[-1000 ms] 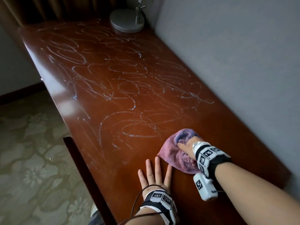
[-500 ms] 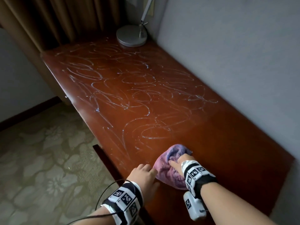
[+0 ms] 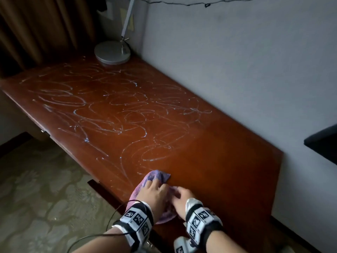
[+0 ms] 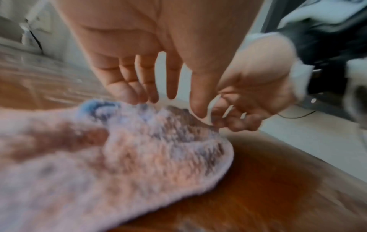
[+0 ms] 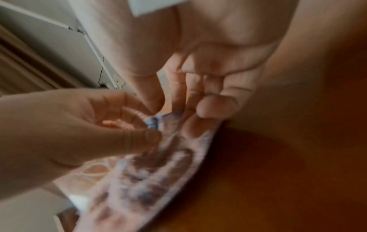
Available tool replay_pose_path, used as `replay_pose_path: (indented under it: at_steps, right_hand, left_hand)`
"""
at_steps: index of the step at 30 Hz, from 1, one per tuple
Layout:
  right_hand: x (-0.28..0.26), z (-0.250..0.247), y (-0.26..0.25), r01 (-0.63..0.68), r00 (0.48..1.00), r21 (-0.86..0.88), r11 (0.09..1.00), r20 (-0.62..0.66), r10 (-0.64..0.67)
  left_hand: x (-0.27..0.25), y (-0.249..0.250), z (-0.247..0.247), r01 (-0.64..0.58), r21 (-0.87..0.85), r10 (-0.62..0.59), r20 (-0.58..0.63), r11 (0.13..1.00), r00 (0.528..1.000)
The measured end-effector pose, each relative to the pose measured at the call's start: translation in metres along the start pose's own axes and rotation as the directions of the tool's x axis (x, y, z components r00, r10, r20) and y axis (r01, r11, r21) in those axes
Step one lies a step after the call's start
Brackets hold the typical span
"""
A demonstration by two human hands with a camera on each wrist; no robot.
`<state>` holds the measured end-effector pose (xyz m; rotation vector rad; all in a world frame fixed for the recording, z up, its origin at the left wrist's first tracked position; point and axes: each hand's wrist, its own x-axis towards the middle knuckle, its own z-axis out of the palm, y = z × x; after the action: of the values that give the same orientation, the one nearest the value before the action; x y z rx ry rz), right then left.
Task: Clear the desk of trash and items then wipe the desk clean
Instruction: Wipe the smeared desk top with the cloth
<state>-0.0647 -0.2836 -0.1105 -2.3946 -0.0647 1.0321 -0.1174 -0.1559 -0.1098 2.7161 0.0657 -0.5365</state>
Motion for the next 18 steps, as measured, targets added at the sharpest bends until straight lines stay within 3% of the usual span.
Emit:
replay_pose_path:
  at_steps: [3, 6, 11, 15, 18]
  right_hand:
    - [-0.018, -0.012, 0.038, -0.139, 0.990, -0.133, 0.981, -0.039, 0.135]
    - [-0.034, -0.016, 0.062, -0.229, 0.973, -0.305, 0.924, -0.043, 0.227]
    - [-0.038, -0.009, 0.062, -0.213, 0.977, -0.371, 0.904, -0.062, 0.204]
    - [-0.039, -0.012, 0.058, -0.192, 0.981, -0.366, 0.910, -0.049, 0.187]
    - [-0.037, -0.011, 0.059, -0.211, 0.977, -0.367, 0.906, -0.053, 0.206]
  left_hand:
    - [0.019, 0.007, 0.011, 0.128, 0.055, -0.136, 0.165, 0.990, 0.977]
    - [0.035, 0.001, 0.006, 0.189, 0.003, -0.187, 0.150, 0.982, 0.971]
    - [0.039, -0.052, -0.016, 0.295, -0.086, -0.299, -0.032, 0.952, 0.954]
    - [0.022, -0.074, -0.008, 0.322, 0.017, -0.322, 0.137, 0.946, 0.937]
    - [0.021, -0.068, 0.000, 0.382, -0.008, -0.375, 0.162, 0.924, 0.913]
